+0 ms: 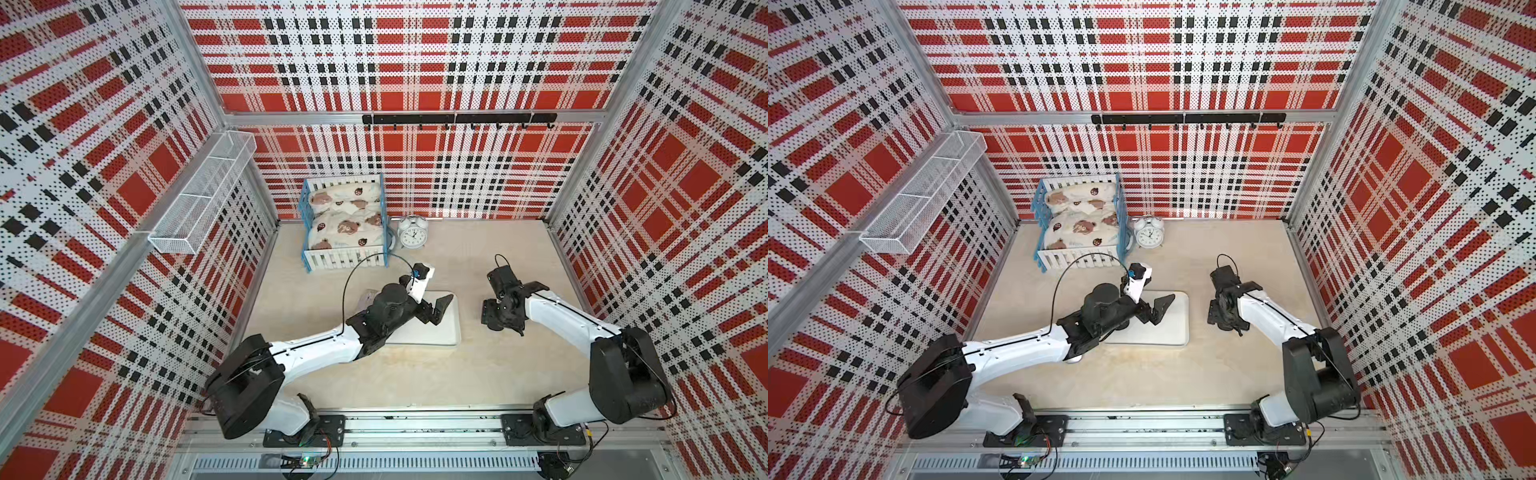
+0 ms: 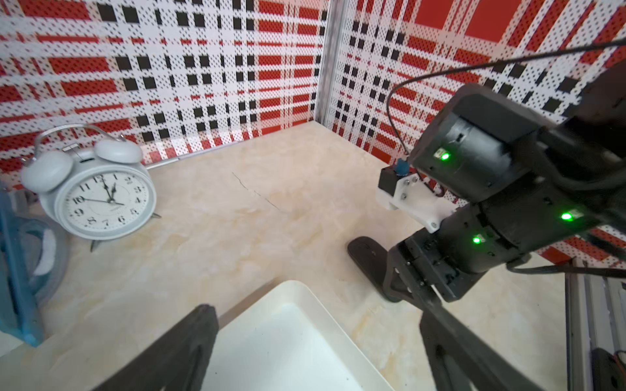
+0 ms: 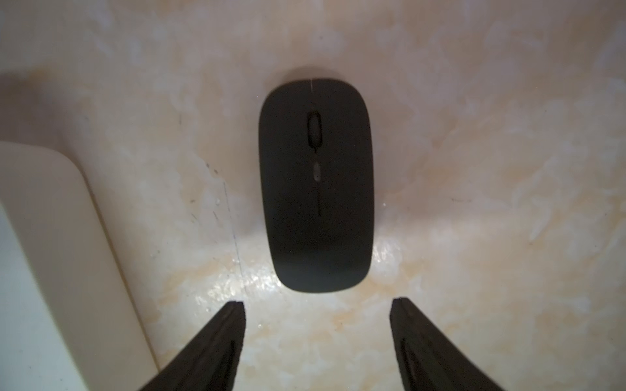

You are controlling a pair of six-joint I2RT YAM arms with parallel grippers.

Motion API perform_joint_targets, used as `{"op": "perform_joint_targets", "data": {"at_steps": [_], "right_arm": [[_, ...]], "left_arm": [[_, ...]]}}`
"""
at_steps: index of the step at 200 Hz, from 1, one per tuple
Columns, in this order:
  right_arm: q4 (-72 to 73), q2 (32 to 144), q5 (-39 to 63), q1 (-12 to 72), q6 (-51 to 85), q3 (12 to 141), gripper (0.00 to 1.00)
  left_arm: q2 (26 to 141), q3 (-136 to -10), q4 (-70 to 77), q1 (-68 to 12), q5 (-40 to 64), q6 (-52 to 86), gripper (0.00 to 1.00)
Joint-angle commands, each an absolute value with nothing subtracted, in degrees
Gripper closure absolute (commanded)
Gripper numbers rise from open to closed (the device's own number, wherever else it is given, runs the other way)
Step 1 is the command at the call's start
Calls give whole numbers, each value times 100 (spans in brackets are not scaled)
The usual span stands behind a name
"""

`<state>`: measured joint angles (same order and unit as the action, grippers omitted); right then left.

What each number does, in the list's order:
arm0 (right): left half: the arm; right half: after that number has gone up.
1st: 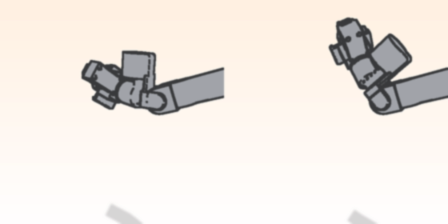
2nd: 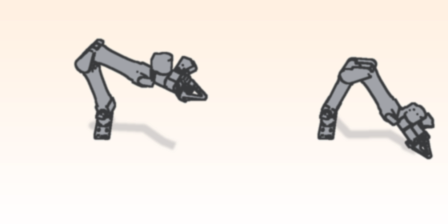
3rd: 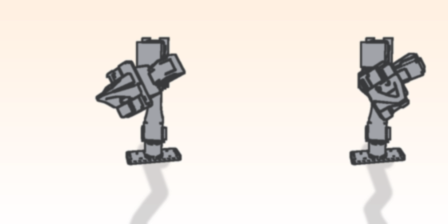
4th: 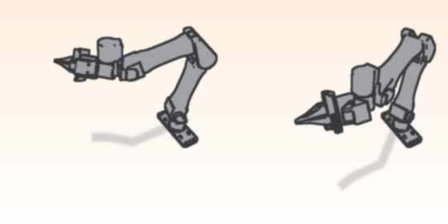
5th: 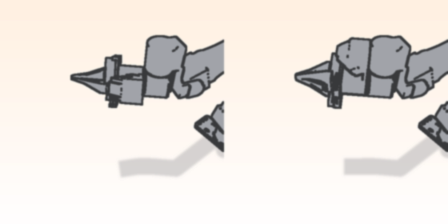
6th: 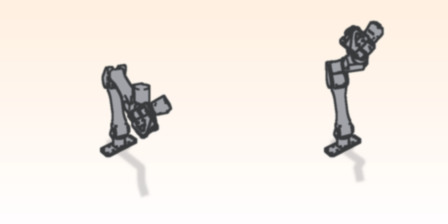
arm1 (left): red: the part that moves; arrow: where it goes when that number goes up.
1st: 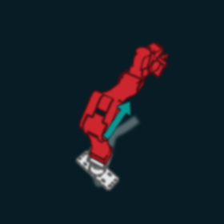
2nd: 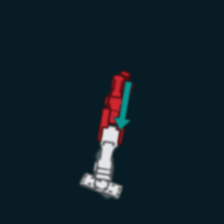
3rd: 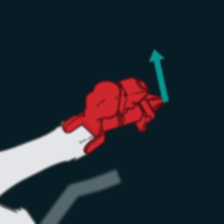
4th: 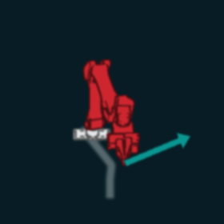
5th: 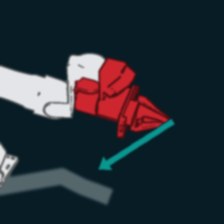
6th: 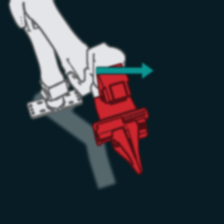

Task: Put the mouse in the storage box
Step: Pick up the mouse from the center of the board.

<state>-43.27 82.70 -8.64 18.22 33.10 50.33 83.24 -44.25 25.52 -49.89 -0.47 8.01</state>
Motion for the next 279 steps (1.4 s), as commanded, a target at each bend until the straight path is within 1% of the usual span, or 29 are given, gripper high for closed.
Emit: {"op": "perform_joint_targets", "data": {"at_steps": [1,30,50,56,90,105,140,174,193,196,214,242,279], "right_arm": [[-4221,8060,-920,1760,3313,4777,24],[-3879,8144,-950,1612,3293,4614,23],[-3684,8375,-984,1530,3208,4762,21],[-3632,8446,-1016,1510,2987,4816,21],[-3367,8858,-968,1472,2640,5148,19],[-3342,9059,-939,1468,2577,5271,19],[-3366,9400,-1286,1424,2633,5473,21],[-3230,9550,-1207,1274,2607,5500,22],[-3191,9640,-1209,1273,2571,5511,24],[-3172,9648,-1052,1274,2567,5506,25],[-3106,9701,-916,1270,2584,5464,28],[-3017,9745,-791,1270,2601,5396,35],[-3025,9712,-795,1263,2616,5379,47]], "left_arm": [[8493,-4504,2575,-5083,324,747,1],[8638,-4579,2608,-5150,376,738,1],[8666,-4607,2666,-5159,463,697,1],[8675,-4615,2664,-5159,482,679,1],[8688,-4620,2698,-5159,325,631,1],[8696,-4617,2699,-5159,284,624,1],[8697,-4597,2704,-5159,207,632,1],[8657,-4588,2707,-5150,115,581,1],[8656,-4596,2706,-5150,80,563,1],[8655,-4597,2707,-5150,80,563,1],[8676,-4596,2707,-5141,54,554,1],[8728,-4605,2716,-5142,32,571,1],[8752,-4623,2716,-5142,-100,580,1]]}}
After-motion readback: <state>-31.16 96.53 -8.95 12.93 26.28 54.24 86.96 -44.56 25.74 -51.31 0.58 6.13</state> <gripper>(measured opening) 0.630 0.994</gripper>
